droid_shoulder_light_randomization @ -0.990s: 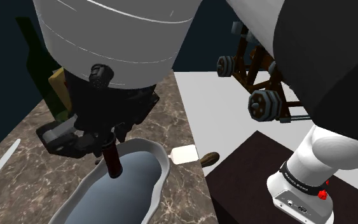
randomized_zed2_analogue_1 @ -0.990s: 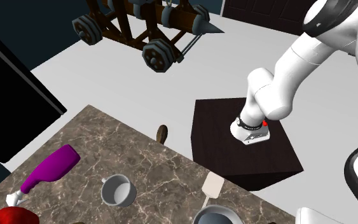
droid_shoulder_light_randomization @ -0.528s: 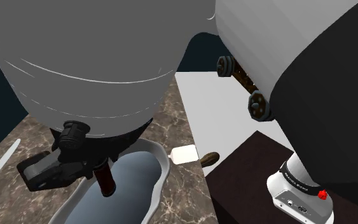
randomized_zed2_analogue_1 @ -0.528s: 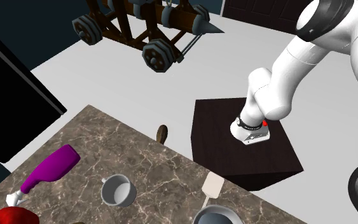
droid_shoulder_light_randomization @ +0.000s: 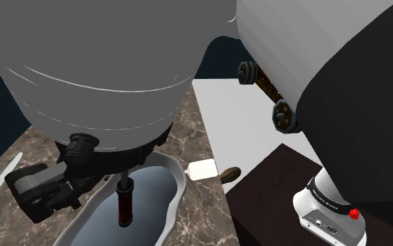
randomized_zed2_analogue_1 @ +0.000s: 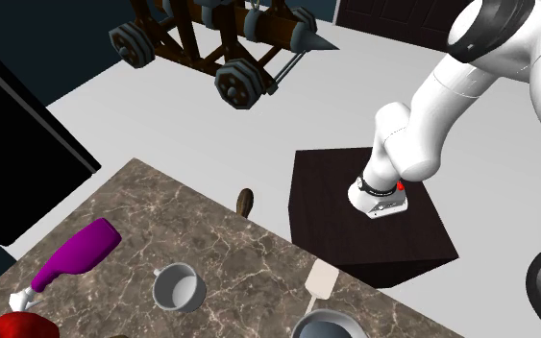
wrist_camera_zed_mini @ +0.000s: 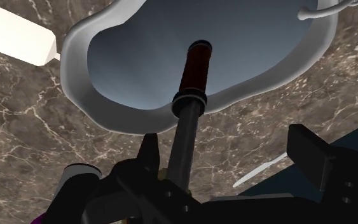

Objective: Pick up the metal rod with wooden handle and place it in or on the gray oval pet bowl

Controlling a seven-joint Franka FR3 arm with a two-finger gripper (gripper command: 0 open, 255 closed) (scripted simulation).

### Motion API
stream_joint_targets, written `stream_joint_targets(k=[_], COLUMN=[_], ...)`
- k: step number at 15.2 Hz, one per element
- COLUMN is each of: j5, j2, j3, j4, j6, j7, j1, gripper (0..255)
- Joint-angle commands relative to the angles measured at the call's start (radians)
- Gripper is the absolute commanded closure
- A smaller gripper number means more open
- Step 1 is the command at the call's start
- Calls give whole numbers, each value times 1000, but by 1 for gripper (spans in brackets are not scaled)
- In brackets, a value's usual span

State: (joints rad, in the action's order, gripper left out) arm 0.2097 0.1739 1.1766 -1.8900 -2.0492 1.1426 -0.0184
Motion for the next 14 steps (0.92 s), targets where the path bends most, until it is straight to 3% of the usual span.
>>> stream_joint_targets(k=[1, 6, 14], j5=[0, -70, -70], j2=[0, 64, 64], j3=[0, -49, -49], j4=[0, 82, 82], j6=[0, 110, 110], j7=[0, -47, -47], j1=[0, -41, -42], gripper=[0, 0, 0])
